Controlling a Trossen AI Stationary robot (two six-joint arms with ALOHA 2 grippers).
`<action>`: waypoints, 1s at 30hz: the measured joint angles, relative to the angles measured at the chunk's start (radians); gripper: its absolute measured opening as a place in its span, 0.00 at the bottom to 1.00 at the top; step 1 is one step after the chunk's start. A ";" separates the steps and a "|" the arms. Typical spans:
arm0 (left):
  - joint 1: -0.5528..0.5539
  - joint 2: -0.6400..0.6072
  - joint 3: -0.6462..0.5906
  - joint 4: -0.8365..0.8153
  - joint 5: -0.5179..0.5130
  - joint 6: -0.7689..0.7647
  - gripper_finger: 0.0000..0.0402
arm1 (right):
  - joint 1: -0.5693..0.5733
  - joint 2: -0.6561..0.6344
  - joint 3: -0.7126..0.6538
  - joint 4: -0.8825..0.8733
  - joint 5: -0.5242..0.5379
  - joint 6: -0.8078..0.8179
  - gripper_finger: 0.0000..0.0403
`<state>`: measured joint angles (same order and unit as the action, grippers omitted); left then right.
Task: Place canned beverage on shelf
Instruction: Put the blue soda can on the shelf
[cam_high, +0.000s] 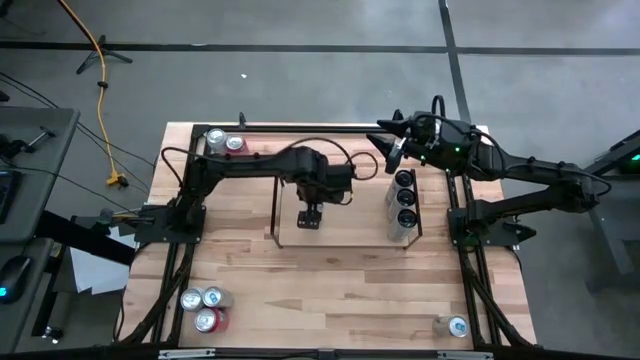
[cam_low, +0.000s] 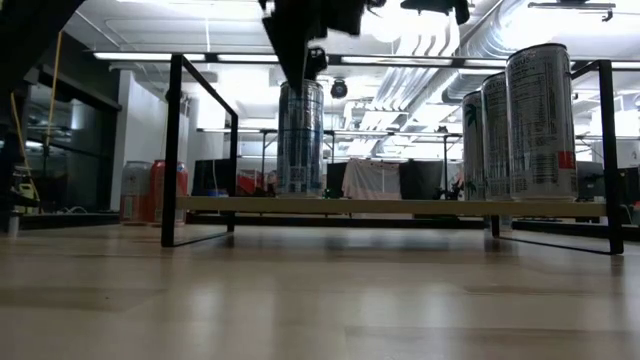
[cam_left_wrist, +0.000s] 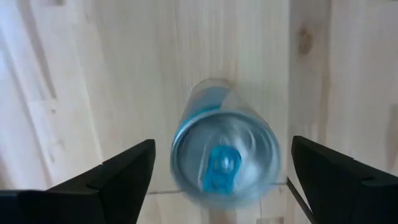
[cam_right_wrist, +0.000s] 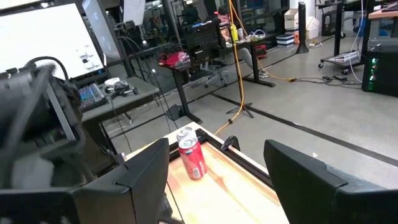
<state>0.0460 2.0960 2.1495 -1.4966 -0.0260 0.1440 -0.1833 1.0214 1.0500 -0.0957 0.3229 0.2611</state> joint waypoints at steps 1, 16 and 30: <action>0.002 0.000 0.033 -0.023 0.003 0.007 0.83 | 0.000 0.000 0.000 0.003 0.000 0.000 0.62; 0.014 -0.355 -0.058 0.047 0.015 -0.118 0.83 | 0.000 0.000 0.000 0.002 0.000 0.000 0.62; -0.011 -0.491 -0.618 0.424 0.009 -0.176 0.52 | 0.000 0.000 0.000 -0.021 0.000 -0.015 0.62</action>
<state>0.0353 1.6048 1.5314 -1.0723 -0.0169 -0.0323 -0.1834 1.0215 1.0496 -0.1168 0.3229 0.2460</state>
